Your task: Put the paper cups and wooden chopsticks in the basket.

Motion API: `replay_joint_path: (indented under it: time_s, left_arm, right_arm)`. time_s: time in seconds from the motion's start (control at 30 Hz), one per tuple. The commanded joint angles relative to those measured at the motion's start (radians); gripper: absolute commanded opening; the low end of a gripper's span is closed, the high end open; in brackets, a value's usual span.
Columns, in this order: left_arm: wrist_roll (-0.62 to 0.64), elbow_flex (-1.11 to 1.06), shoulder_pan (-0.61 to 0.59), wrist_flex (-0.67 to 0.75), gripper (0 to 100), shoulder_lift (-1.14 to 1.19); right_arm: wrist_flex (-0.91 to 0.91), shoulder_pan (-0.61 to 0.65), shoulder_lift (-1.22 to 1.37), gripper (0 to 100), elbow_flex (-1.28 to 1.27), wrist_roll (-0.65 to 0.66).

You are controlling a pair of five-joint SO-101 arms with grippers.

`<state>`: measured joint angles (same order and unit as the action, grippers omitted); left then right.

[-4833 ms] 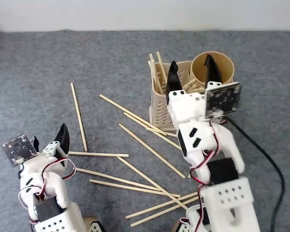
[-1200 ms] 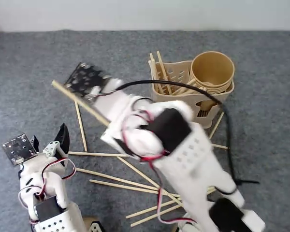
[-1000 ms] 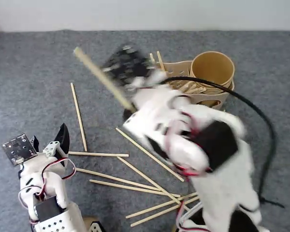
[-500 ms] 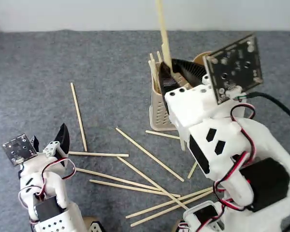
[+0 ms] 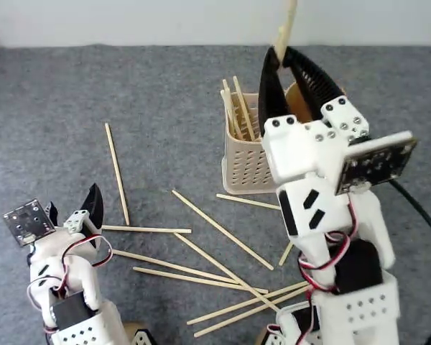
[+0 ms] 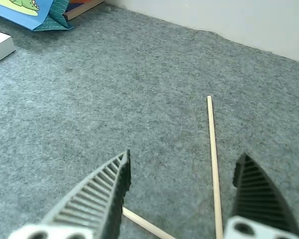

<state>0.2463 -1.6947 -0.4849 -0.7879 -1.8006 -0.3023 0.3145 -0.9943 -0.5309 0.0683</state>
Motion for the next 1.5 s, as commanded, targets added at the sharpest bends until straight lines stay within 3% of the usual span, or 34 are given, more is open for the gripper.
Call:
replay_joint_path:
  time_s: [0.0,0.3,0.47,0.67,0.87,1.07,1.47]
  left_arm:
    - [-0.009,0.012,-0.002,-0.008,32,-0.015]
    - [-0.009,0.012,-0.002,-0.008,32,-0.015]
    - [-0.009,0.012,-0.002,-0.008,32,-0.015]
    - [-0.009,0.012,-0.002,-0.008,32,-0.015]
    - [-0.009,0.012,-0.002,-0.008,32,-0.015]
    - [-0.009,0.012,-0.002,-0.008,32,-0.015]
    - [-0.009,0.012,-0.002,-0.008,32,-0.015]
  right_arm:
    - [0.225,-0.031,0.015,0.8,-0.061,-0.043]
    - [0.277,-0.064,0.237,3.7,-0.175,-0.046]
    - [0.116,-0.054,0.254,20.8,-0.135,-0.052]
    - [-0.239,-0.018,0.157,15.3,0.049,-0.054]
    - [-0.668,0.107,0.133,13.9,0.187,-0.046]
    - [-0.903,0.252,0.133,13.9,0.155,0.021]
    - [-0.926,0.467,0.205,14.3,-0.172,0.032]
